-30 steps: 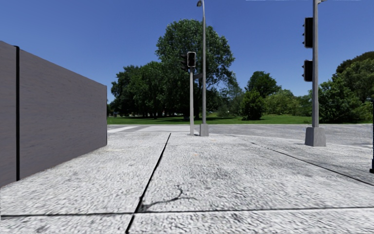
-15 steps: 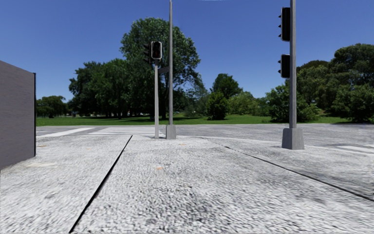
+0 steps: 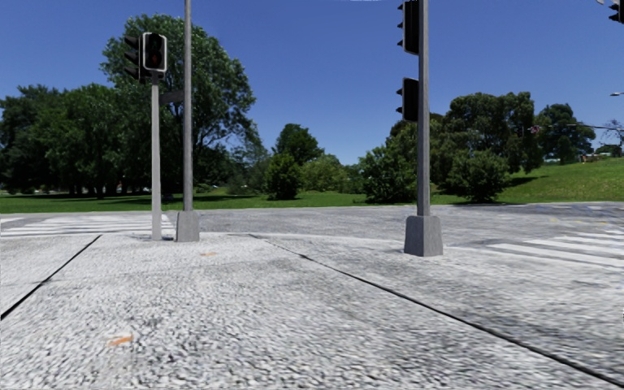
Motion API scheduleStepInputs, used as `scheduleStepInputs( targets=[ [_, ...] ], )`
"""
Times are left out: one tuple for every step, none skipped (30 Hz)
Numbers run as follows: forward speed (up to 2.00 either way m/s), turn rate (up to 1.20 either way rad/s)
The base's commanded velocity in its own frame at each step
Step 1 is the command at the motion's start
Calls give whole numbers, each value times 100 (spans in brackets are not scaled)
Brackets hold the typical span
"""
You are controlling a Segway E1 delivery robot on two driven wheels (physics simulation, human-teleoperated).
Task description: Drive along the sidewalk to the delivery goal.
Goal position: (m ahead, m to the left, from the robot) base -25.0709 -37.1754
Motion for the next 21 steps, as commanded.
scheduleStepInputs(
  targets=[
    [200, -60],
    [200, -60],
    [200, -60],
    [200, -60],
    [200, -60],
    [200, -60],
    [200, -60],
    [200, -61],
    [200, -62],
    [200, -63],
    [200, -63],
    [200, -63],
    [200, -63],
    [200, -63],
    [200, -63],
    [200, -63],
    [200, -63],
    [200, -63],
    [200, -63],
    [200, -63],
    [200, -63]
  ],
)
